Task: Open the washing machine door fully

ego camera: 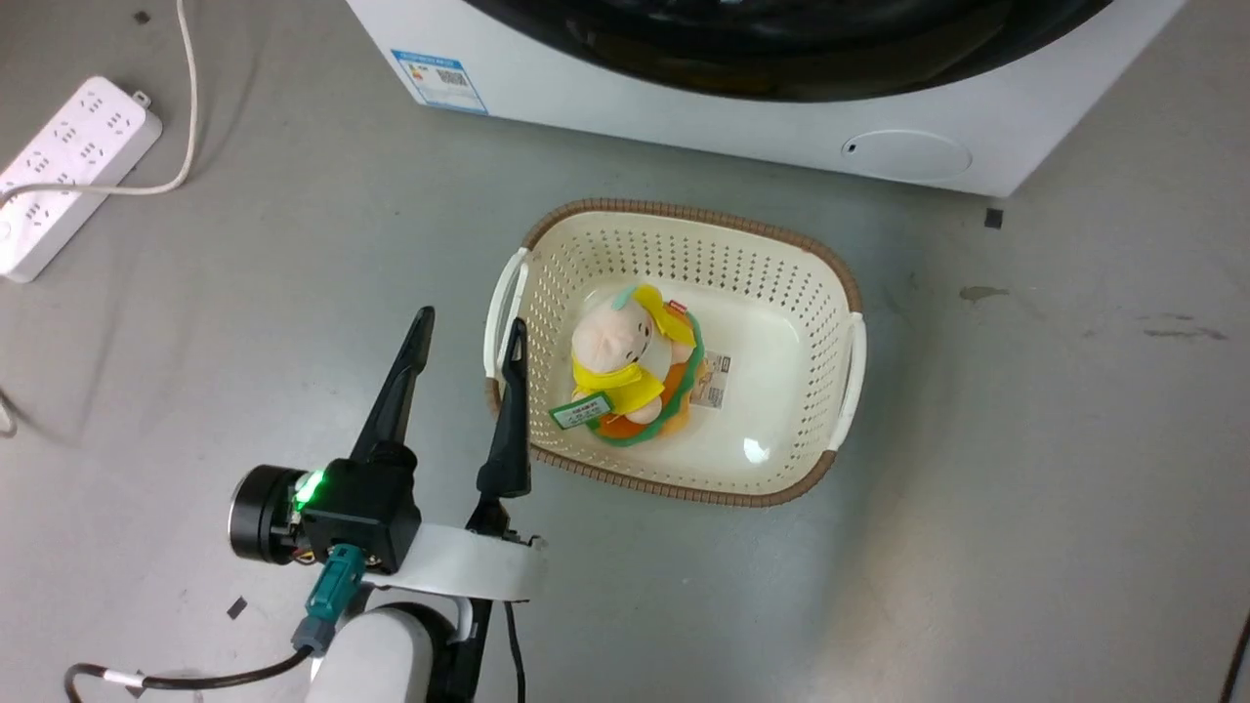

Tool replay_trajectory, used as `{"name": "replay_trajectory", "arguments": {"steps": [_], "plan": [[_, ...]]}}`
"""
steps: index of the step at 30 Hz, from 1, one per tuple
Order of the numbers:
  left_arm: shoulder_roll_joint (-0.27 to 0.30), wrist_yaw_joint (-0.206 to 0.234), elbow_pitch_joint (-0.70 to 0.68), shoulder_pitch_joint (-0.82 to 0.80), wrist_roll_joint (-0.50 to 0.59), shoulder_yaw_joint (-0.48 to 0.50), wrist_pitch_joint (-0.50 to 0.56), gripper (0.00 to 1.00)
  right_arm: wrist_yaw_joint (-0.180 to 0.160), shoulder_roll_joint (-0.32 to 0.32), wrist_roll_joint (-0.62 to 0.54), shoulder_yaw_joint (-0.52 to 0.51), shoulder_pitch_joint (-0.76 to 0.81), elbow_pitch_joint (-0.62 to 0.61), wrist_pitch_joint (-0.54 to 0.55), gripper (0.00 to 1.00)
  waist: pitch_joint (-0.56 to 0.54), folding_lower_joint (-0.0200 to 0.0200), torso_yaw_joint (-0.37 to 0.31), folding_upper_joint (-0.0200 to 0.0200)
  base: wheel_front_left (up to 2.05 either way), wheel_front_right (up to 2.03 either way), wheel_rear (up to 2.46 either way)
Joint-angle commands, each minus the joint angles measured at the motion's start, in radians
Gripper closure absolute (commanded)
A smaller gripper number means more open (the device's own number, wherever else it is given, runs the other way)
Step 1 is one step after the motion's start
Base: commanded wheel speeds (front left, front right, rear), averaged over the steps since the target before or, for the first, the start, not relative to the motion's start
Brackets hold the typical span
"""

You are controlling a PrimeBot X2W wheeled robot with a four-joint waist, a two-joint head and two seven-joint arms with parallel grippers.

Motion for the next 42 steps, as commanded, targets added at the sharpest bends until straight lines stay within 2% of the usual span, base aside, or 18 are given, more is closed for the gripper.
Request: {"name": "replay_trajectory", "arguments": {"steps": [1,12,22,29,42], "plan": [[0.001,0.007,-0.007,-0.021,-0.006,-0.006,-0.009,0.0,0.001,-0.013,0.023,-0.009,-0.048,0.03,0.016,1.0,0.01,-0.0001,0.006,0.0,0.0,0.0,0.0],[0.001,0.021,-0.011,-0.051,-0.018,-0.034,-0.032,0.0,0.001,-0.046,0.117,-0.051,-0.215,0.207,0.18,1.0,0.053,-0.0001,0.03,0.0,0.0,0.0,0.0],[0.001,0.023,-0.005,-0.04,-0.017,-0.03,-0.053,0.0,0.001,-0.058,0.216,-0.08,-0.172,0.297,0.348,1.0,0.001,-0.0001,0.032,0.0,0.0,0.0,0.0],[0.001,0.008,0.012,-0.012,-0.008,-0.02,-0.058,0.0,0.001,0.0,0.234,-0.055,-0.008,0.242,0.428,1.0,-0.085,-0.0001,0.021,0.0,0.0,0.0,0.0],[0.001,-0.037,0.071,0.111,0.016,-0.003,-0.058,0.0,0.001,0.183,0.274,-0.024,0.416,0.016,0.58,1.0,-0.289,-0.0001,0.028,0.0,0.0,0.0,0.0]]}}
